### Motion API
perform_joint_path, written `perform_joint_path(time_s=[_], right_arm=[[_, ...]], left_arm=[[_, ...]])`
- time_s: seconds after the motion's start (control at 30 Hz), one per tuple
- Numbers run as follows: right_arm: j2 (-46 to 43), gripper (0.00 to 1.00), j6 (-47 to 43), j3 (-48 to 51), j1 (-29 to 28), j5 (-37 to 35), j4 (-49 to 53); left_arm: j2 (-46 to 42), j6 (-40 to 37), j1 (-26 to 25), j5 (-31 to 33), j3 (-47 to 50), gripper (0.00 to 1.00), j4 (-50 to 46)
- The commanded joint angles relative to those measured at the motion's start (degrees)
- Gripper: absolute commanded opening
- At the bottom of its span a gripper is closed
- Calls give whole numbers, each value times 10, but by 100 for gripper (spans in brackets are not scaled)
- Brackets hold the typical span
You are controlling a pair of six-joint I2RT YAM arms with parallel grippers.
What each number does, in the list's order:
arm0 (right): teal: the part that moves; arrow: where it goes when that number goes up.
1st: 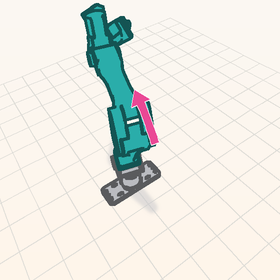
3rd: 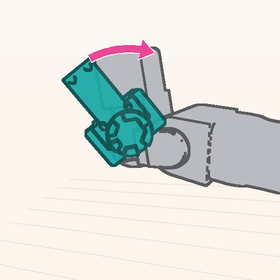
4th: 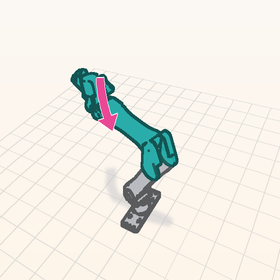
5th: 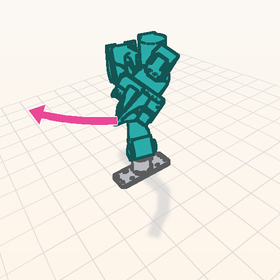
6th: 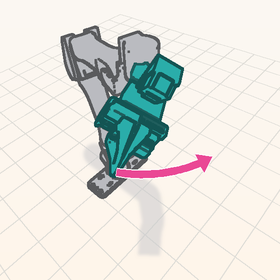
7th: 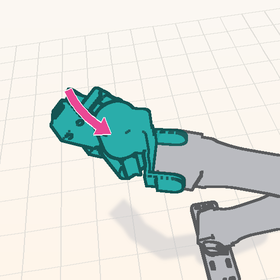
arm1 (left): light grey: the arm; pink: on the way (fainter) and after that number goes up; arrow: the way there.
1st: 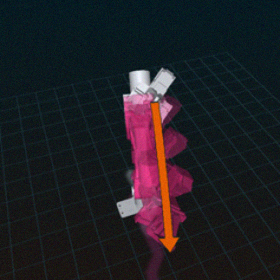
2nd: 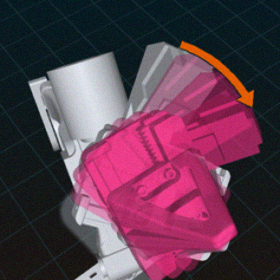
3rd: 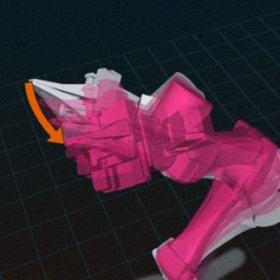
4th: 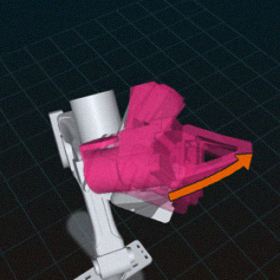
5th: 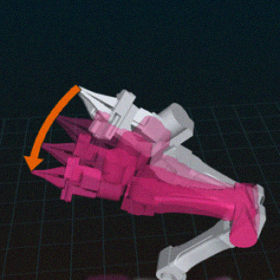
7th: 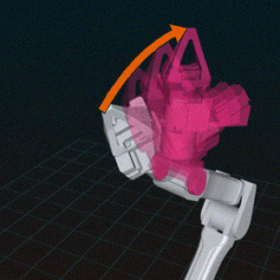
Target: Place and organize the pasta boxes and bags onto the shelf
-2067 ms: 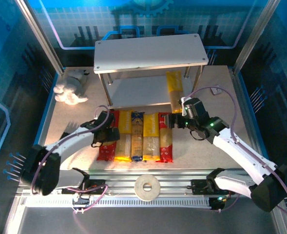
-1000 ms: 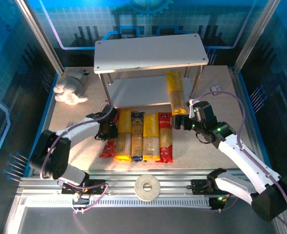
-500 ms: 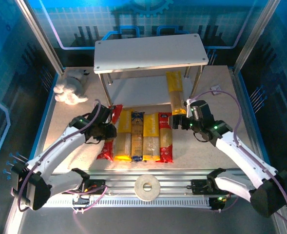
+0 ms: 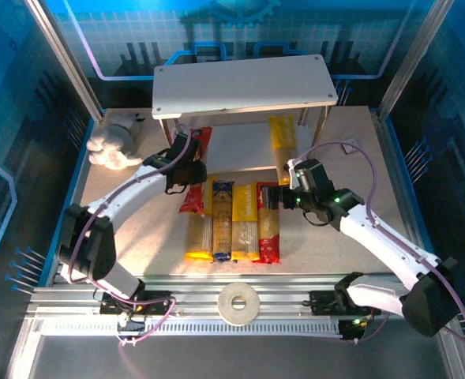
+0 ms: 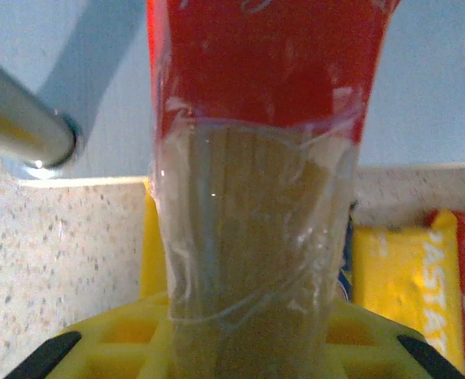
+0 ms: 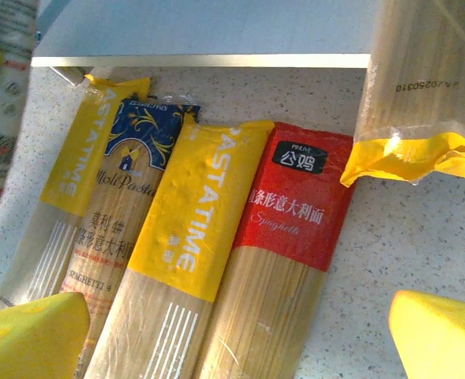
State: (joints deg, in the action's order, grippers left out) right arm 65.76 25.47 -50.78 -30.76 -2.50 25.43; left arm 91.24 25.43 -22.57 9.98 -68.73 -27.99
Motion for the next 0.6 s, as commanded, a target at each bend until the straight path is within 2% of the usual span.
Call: perform_joint_path(time_s=[0.0, 0.3, 0.57], right_arm=[[-1, 98, -2, -15, -7, 5, 7], [8, 98, -8, -14, -8, 4, 11], [16, 98, -14, -14, -8, 3, 15]], left_arm=[[15, 6, 6, 46, -47, 0, 84], [96, 13, 11, 107, -113, 0, 109], [141, 16, 15, 135, -149, 0, 120]])
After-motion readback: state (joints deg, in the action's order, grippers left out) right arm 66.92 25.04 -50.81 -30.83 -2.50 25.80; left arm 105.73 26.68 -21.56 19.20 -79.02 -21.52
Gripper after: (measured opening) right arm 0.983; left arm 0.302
